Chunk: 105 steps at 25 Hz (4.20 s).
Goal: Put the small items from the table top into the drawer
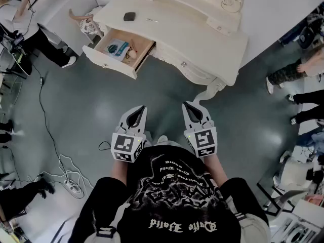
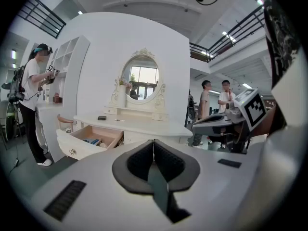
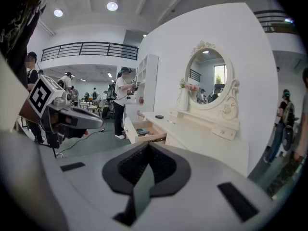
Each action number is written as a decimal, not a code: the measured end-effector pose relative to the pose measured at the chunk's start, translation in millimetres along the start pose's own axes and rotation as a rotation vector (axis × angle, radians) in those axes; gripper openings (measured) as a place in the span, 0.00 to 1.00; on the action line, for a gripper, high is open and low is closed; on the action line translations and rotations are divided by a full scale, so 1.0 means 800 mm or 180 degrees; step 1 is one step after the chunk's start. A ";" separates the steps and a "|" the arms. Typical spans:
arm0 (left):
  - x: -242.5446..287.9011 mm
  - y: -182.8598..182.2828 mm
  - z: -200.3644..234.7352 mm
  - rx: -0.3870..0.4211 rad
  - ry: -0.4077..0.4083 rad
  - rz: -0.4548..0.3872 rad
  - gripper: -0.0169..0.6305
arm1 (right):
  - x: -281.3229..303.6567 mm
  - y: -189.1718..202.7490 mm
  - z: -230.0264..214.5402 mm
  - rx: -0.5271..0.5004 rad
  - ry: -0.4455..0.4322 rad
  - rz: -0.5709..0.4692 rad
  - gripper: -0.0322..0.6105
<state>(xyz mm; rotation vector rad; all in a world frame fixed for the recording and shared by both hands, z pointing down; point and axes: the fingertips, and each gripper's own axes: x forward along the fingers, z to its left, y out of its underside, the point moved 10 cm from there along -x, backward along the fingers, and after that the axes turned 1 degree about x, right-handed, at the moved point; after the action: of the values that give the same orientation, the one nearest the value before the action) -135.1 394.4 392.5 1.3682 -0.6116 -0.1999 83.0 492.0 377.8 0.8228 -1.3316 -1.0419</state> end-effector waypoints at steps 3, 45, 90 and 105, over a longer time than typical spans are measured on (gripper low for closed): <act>0.000 -0.001 -0.006 0.0028 -0.0010 -0.0004 0.05 | -0.004 0.011 -0.005 0.0008 -0.0031 0.0013 0.06; 0.107 -0.045 0.171 -0.0009 0.0254 0.0055 0.05 | 0.171 -0.051 -0.016 0.0177 0.0181 0.0171 0.07; 0.184 -0.068 0.325 0.0008 0.0545 0.0149 0.05 | 0.306 -0.090 -0.026 0.0777 0.0402 0.0159 0.07; 0.230 -0.085 0.356 -0.0209 0.0159 0.0159 0.05 | 0.387 -0.114 -0.085 0.0635 0.0053 0.0218 0.07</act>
<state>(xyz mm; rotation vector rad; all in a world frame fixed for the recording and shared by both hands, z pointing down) -114.9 49.6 402.8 1.2895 -0.5918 -0.1441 122.4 165.0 397.6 0.9251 -1.4557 -0.8562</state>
